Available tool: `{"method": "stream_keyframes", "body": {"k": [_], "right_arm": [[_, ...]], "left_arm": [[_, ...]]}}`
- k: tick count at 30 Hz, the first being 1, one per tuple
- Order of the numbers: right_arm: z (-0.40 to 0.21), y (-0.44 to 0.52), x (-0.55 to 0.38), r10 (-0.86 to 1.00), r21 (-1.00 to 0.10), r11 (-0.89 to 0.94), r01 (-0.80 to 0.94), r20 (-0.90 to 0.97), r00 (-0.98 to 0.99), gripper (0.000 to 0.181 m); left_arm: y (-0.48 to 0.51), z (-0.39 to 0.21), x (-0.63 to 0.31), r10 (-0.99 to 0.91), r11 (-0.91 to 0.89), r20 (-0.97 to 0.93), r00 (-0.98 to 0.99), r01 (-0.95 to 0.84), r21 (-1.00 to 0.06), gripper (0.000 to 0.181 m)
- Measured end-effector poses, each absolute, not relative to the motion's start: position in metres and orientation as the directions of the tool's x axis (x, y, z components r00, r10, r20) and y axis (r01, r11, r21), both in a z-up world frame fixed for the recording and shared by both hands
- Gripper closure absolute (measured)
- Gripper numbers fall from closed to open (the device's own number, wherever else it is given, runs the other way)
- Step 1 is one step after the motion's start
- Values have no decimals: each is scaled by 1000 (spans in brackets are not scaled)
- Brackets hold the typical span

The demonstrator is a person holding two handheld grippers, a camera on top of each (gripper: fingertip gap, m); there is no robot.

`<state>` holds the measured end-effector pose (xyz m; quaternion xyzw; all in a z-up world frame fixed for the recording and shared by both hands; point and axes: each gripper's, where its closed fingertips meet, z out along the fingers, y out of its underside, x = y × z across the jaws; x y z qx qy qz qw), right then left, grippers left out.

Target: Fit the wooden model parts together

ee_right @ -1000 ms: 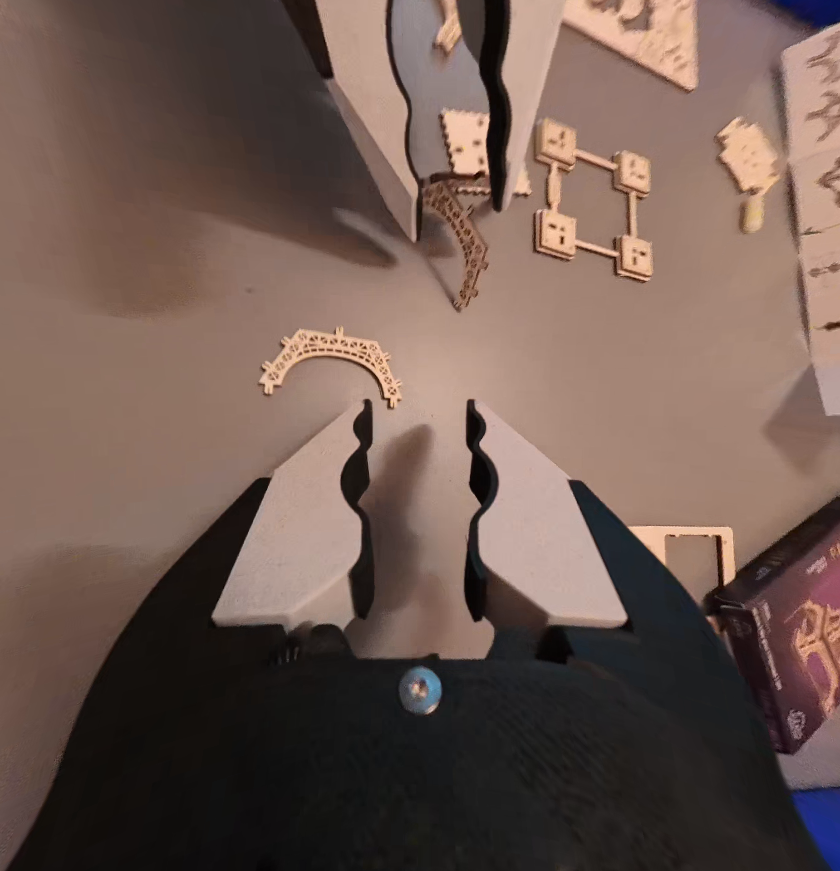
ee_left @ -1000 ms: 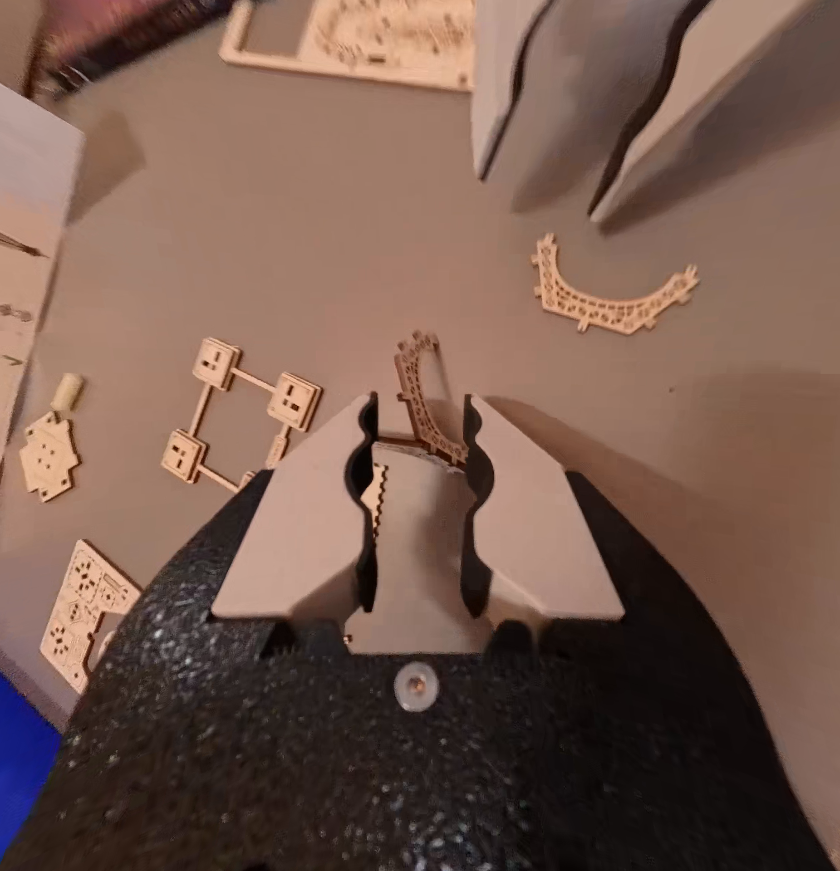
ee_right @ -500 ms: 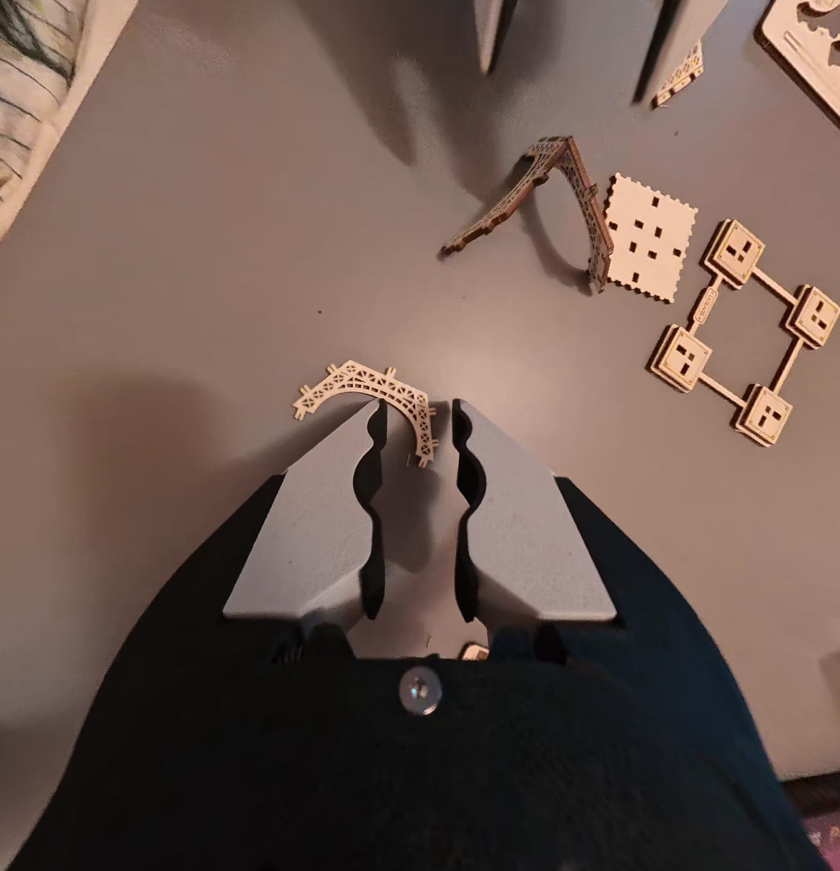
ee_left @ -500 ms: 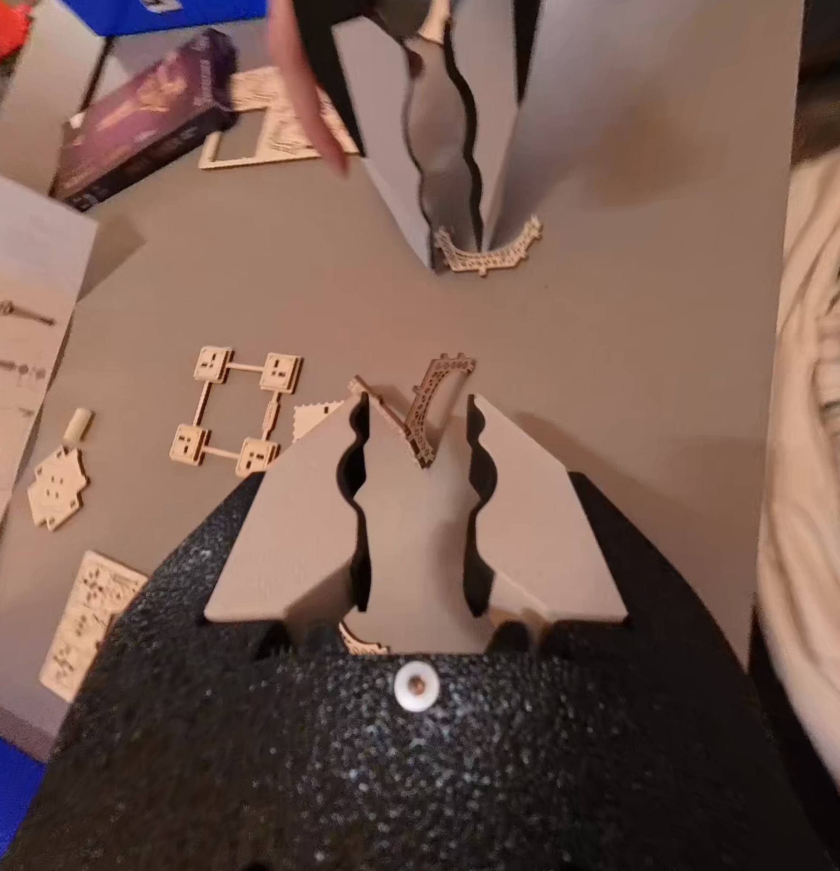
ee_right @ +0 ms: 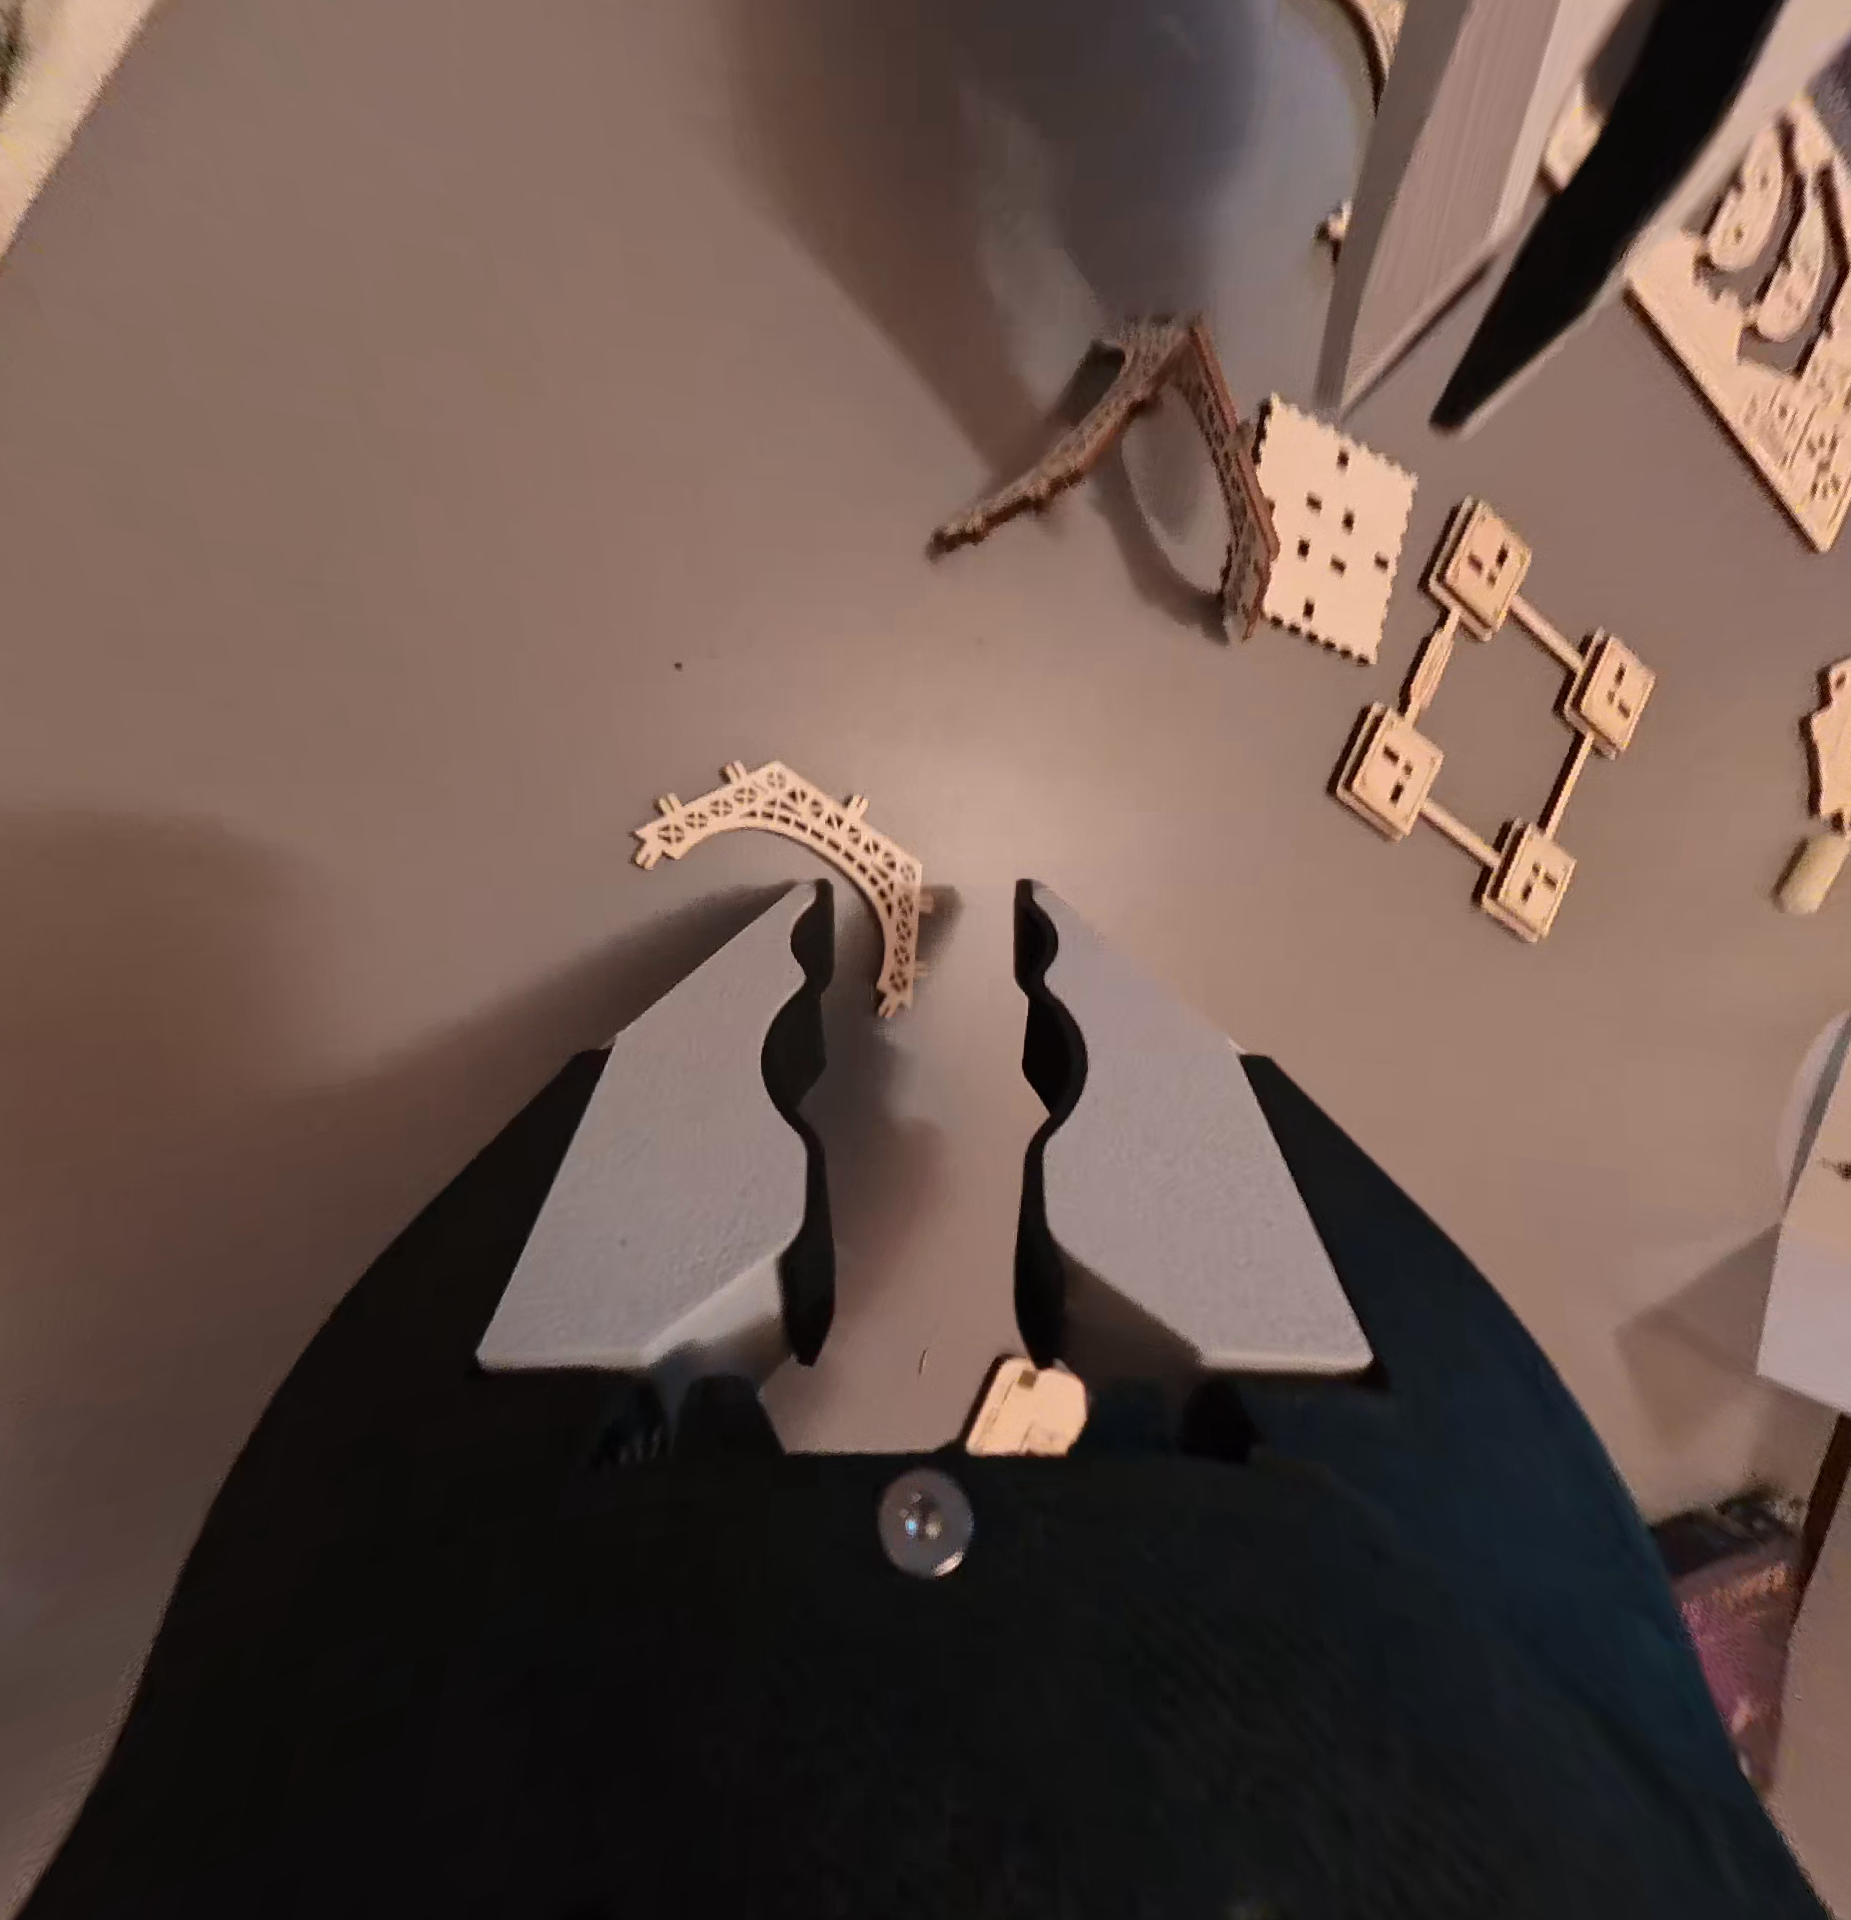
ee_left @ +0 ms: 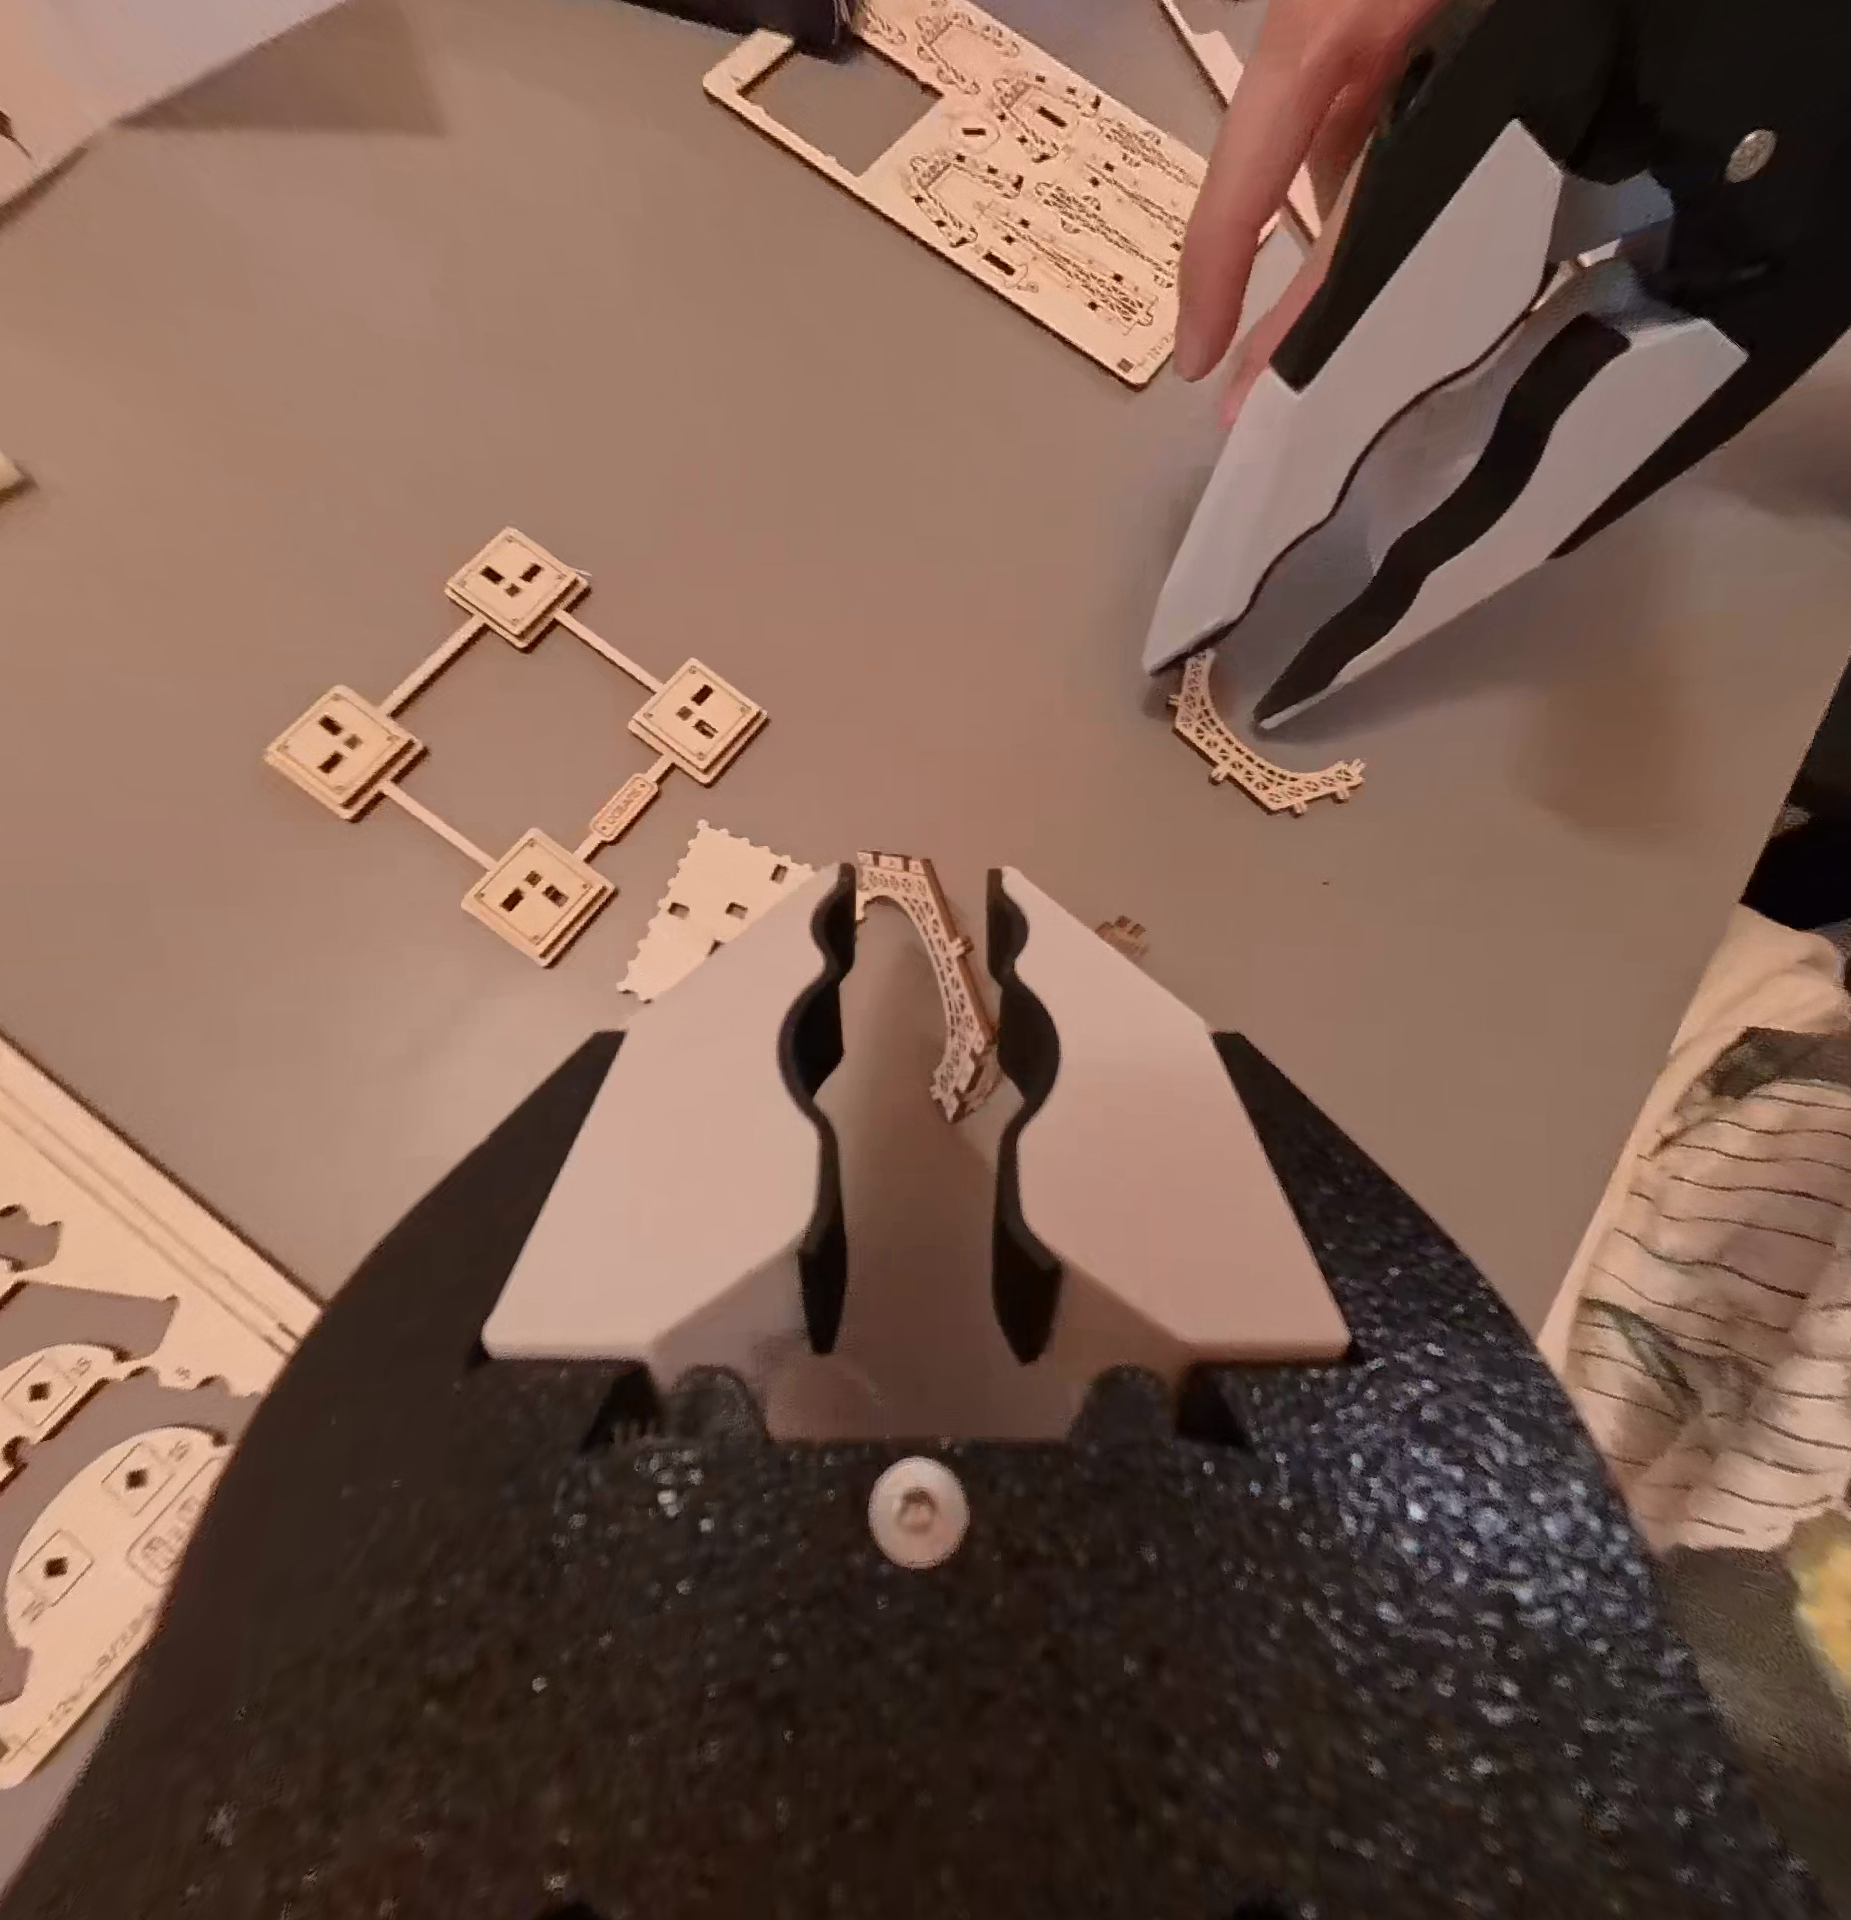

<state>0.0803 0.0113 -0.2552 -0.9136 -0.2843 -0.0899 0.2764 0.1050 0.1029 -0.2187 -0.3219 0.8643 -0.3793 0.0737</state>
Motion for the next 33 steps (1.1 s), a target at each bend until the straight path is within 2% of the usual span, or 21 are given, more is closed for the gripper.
{"method": "stream_keyframes", "body": {"k": [5, 11, 14, 17, 20, 22, 29, 31, 33], "right_arm": [[-265, 18, 69, 588, -432, -652, 623, 230, 775, 166], [-266, 22, 70, 575, -446, -652, 613, 236, 783, 176], [-266, 22, 71, 554, -463, -653, 599, 248, 795, 176], [-261, 21, 78, 558, -404, -649, 645, 322, 764, 159], [-257, 25, 74, 579, -419, -637, 647, 296, 760, 152], [-262, 25, 70, 624, -392, -633, 668, 253, 739, 149], [-267, 26, 62, 659, -377, -698, 609, -4, 752, 170], [-267, 31, 65, 654, -401, -683, 610, 35, 755, 173], [-264, 36, 78, 612, -419, -661, 623, 181, 770, 173]], "left_arm": [[97, -227, 101, -587, 550, 173, -791, -546, -633, 164], [99, -223, 104, -574, 573, 150, -805, -526, -628, 167], [100, -224, 106, -575, 570, 159, -803, -532, -627, 167], [103, -226, 108, -577, 571, 149, -803, -527, -630, 167], [102, -223, 108, -574, 543, 174, -801, -530, -651, 167], [102, -221, 110, -573, 522, 189, -798, -533, -666, 167], [99, -216, 109, -552, 467, 245, -797, -539, -702, 167], [99, -212, 109, -548, 444, 248, -799, -529, -724, 167], [98, -201, 109, -540, 402, 241, -806, -499, -768, 166]]}}
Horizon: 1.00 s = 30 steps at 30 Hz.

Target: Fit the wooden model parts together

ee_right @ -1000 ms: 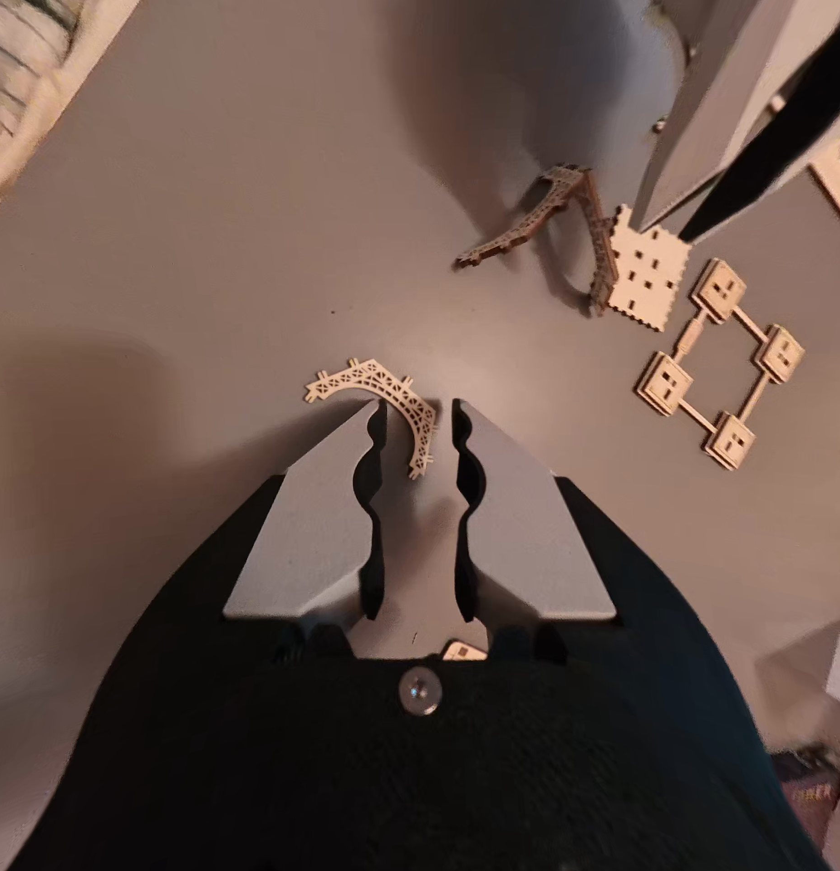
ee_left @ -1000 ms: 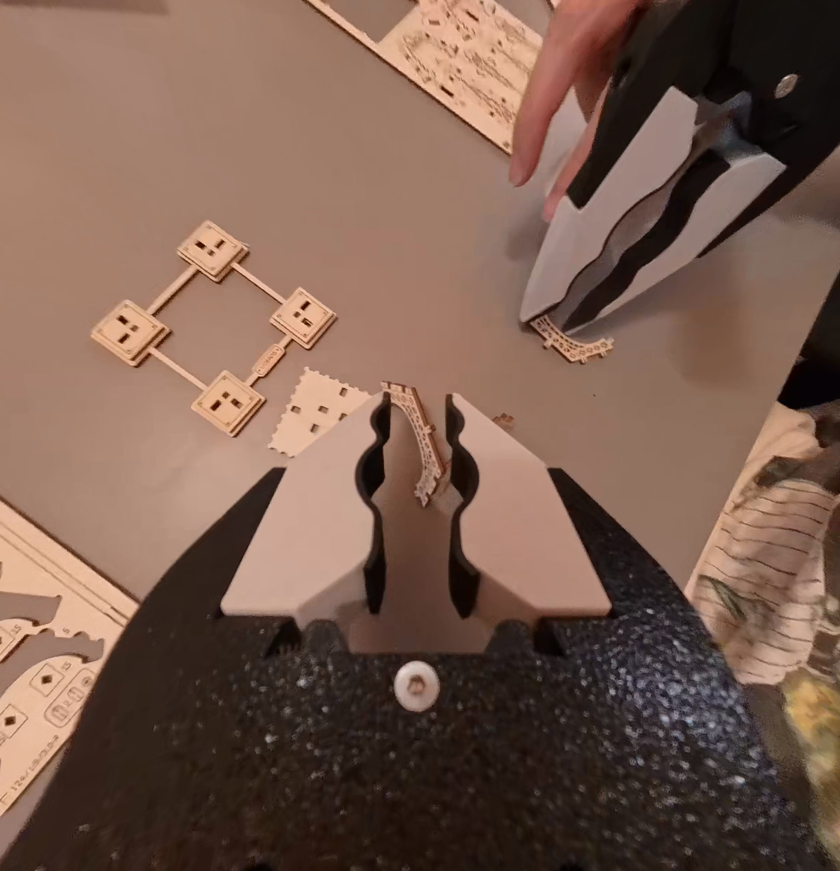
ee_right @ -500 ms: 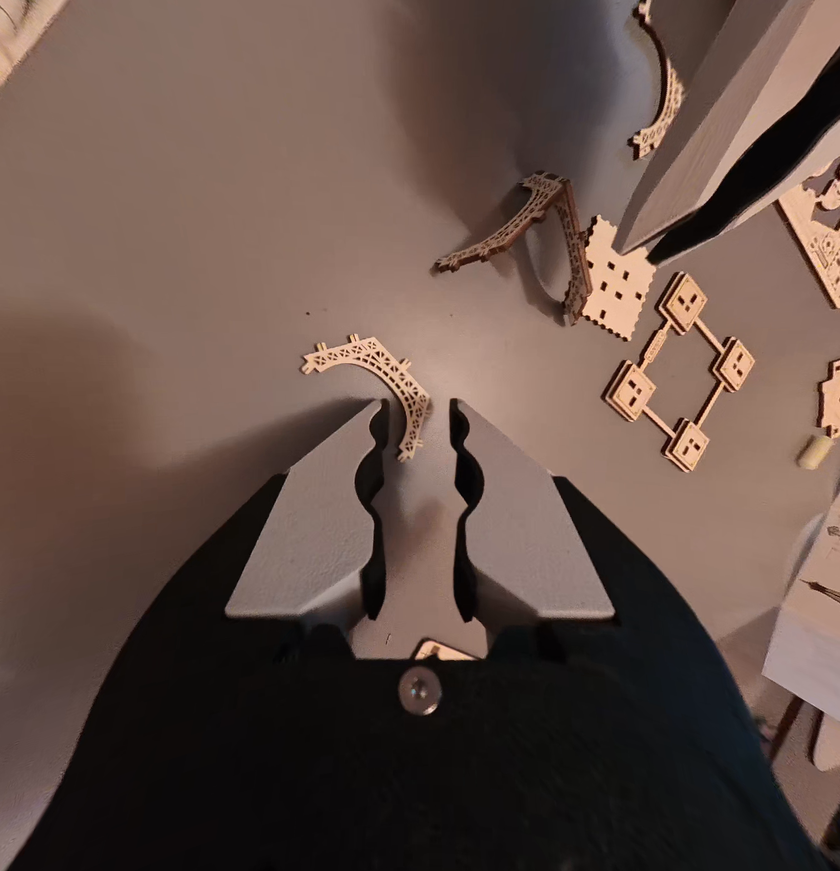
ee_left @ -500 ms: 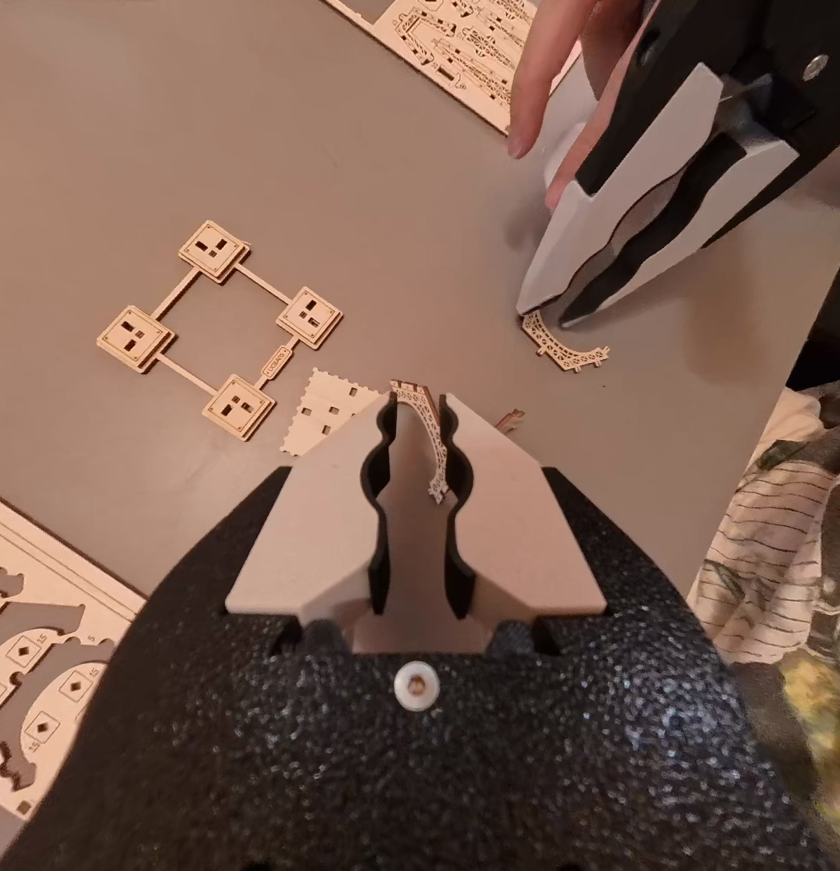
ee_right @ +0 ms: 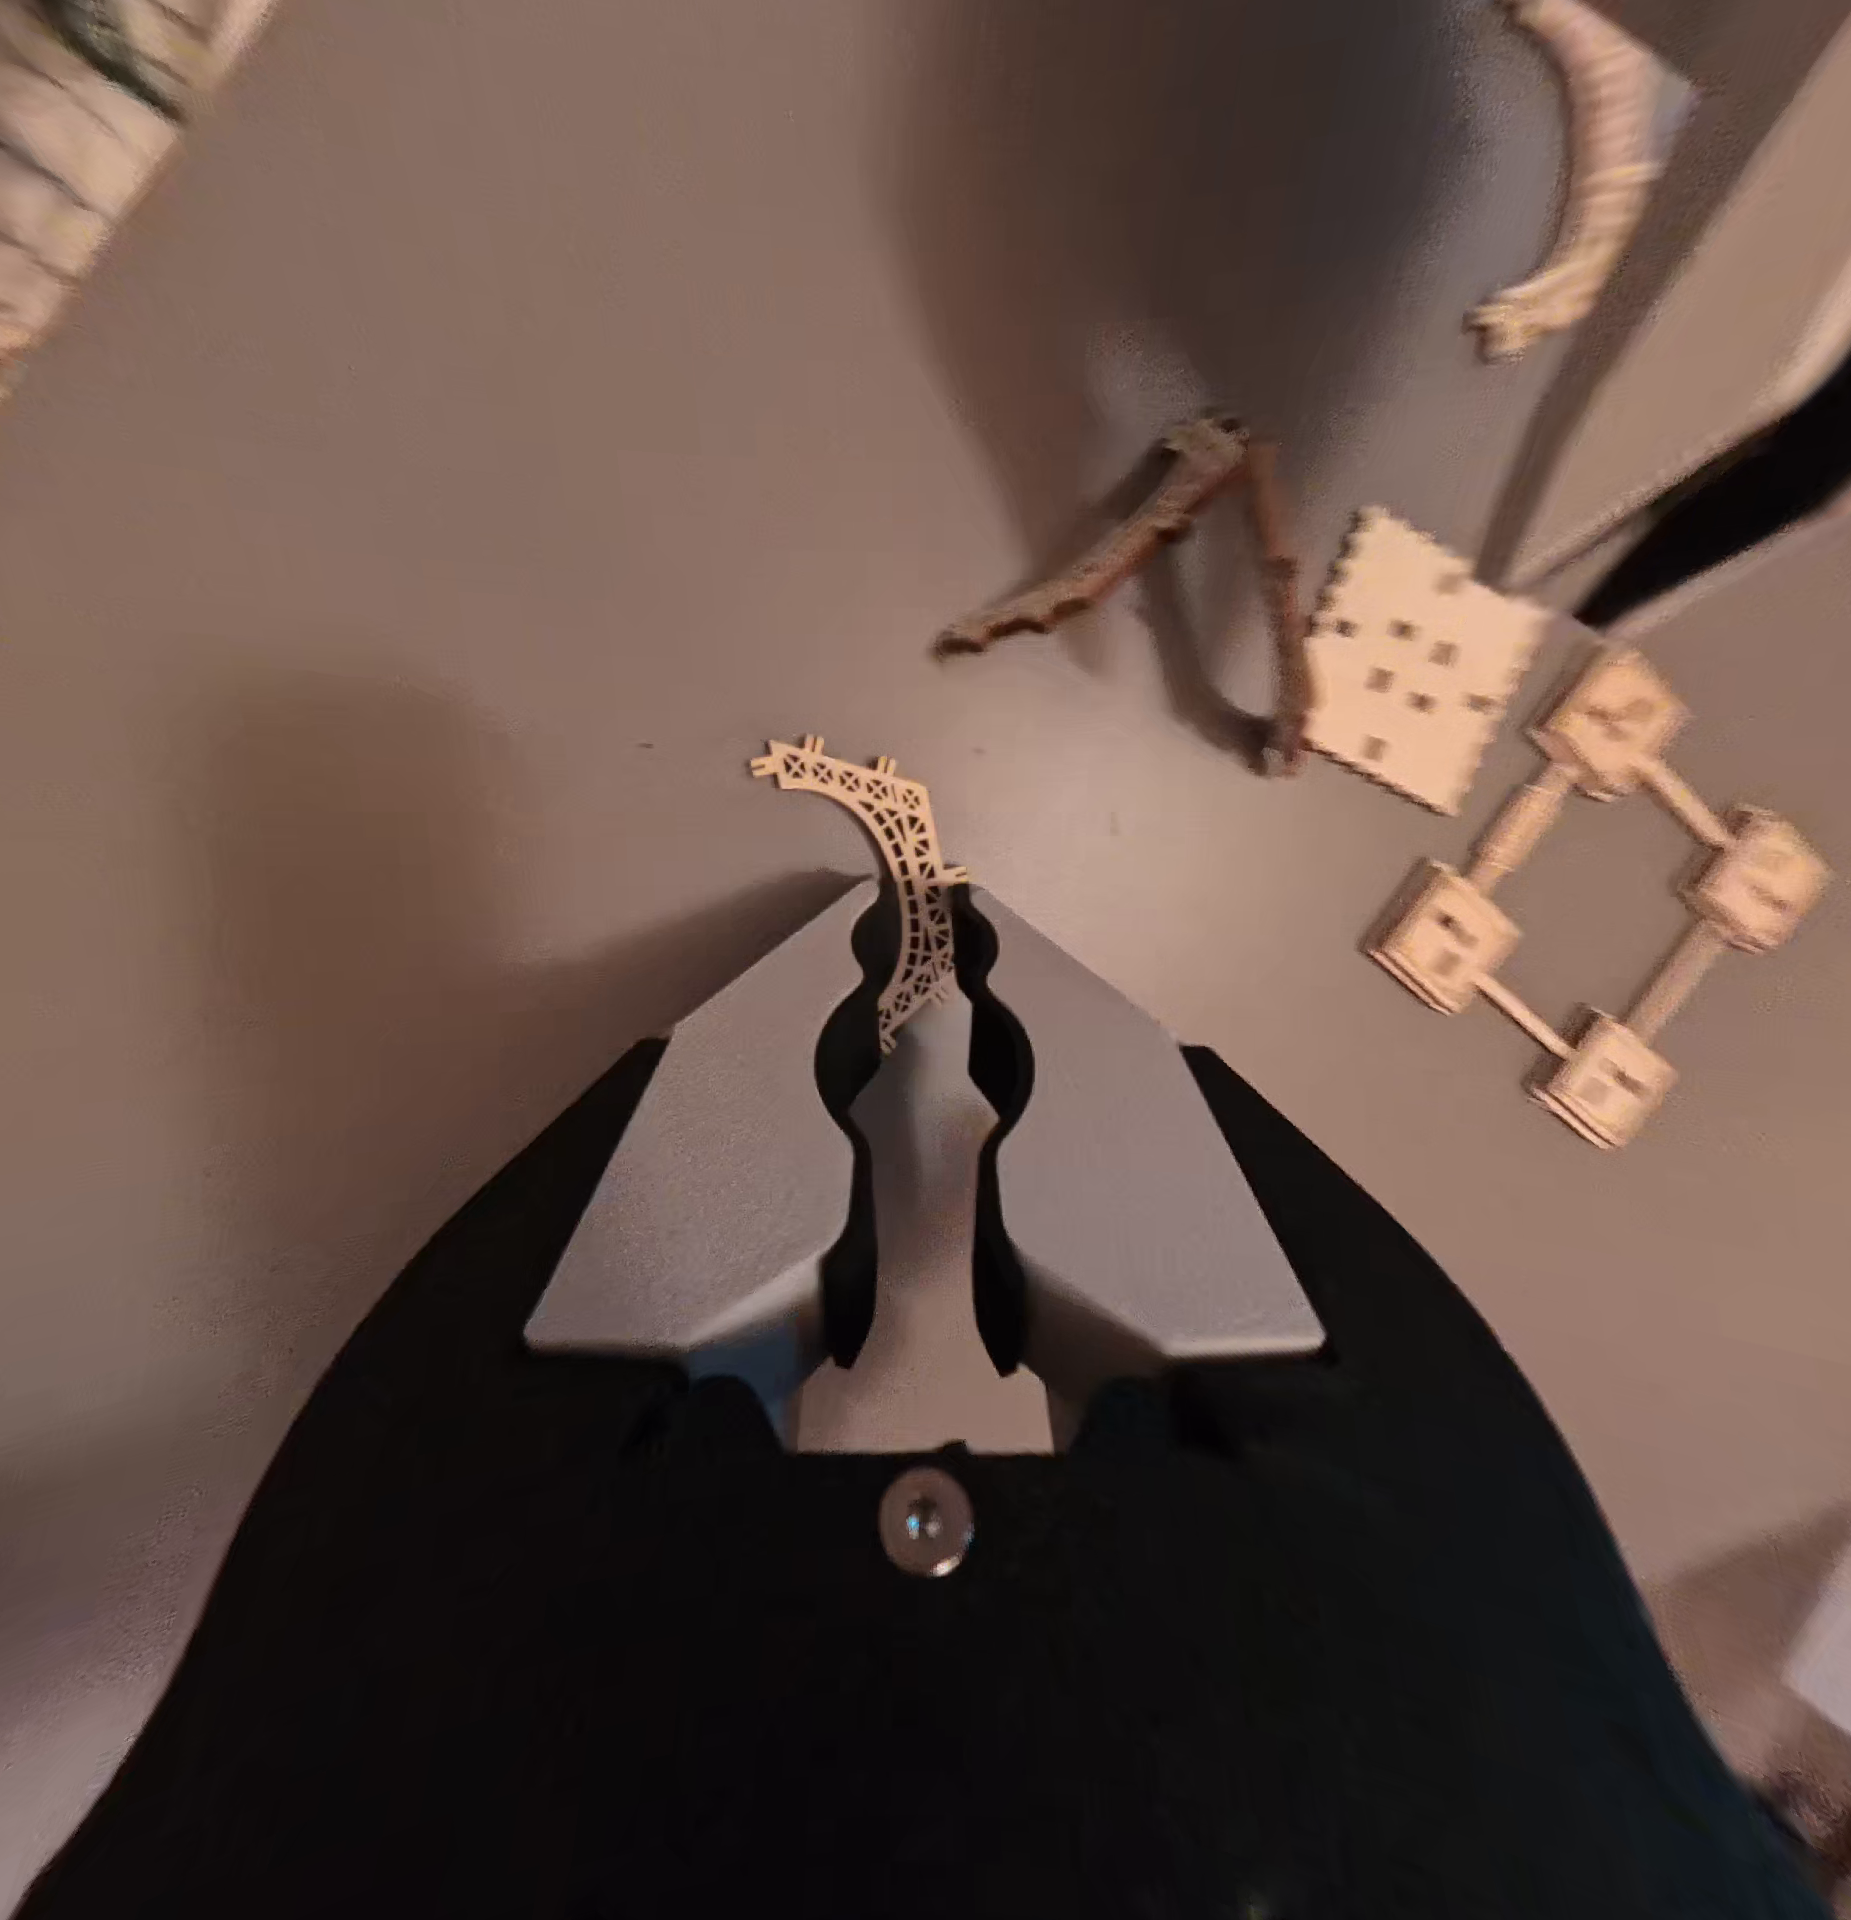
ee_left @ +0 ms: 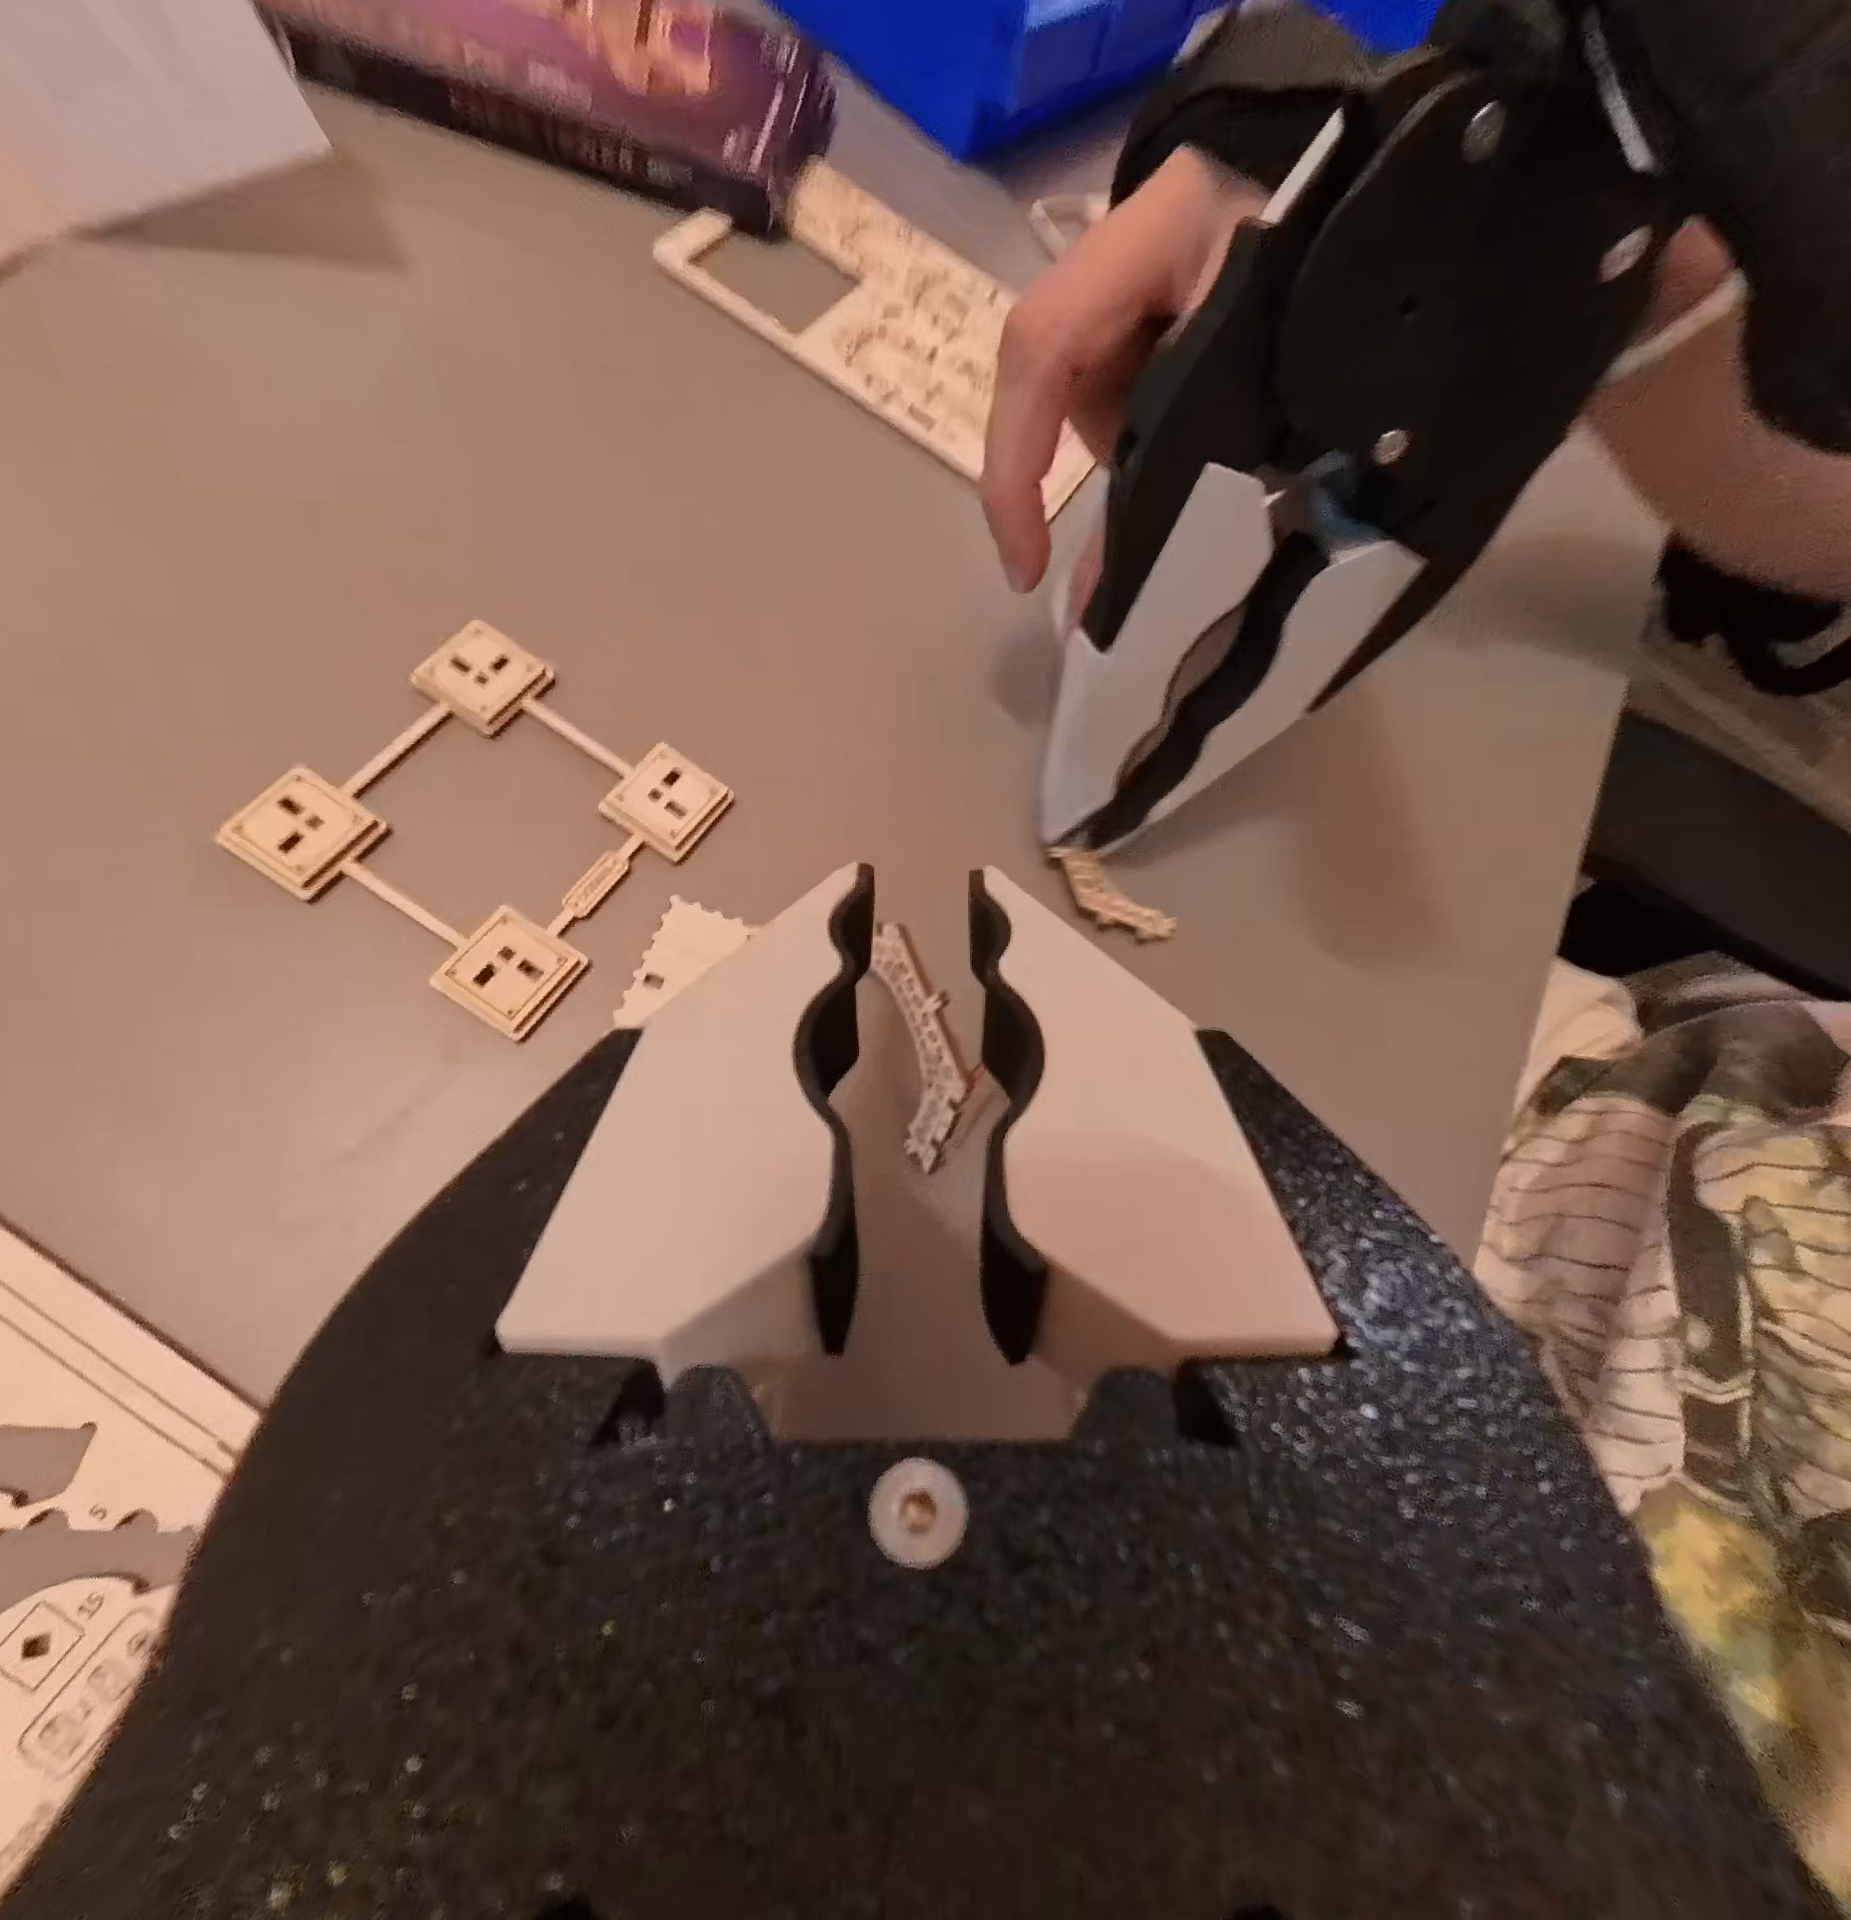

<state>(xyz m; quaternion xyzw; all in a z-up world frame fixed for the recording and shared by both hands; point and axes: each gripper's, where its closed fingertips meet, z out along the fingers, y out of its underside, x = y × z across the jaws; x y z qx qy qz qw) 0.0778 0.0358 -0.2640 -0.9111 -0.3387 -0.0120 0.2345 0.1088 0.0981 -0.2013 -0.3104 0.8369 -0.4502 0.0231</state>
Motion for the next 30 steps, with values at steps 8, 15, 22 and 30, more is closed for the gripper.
{"method": "stream_keyframes", "body": {"k": [8, 15, 22, 30], "right_arm": [[-121, 32, 132, -76, -25, -697, 716, 996, -40, 173], [-83, 36, 77, -155, 214, -723, 656, 876, -457, 173], [-83, 37, 63, -212, 190, -644, 741, 886, -412, 176], [-118, 40, 64, -129, -415, -354, 838, 909, 396, 133]], "left_arm": [[69, -149, 94, -458, 327, 76, -886, -247, -912, 156], [40, -113, 75, -428, 481, -419, -801, 190, -856, 174], [56, -96, 76, -358, 658, -844, -399, 534, -531, 181], [61, -120, 74, 3, 695, -982, -189, 707, -134, 181]]}}
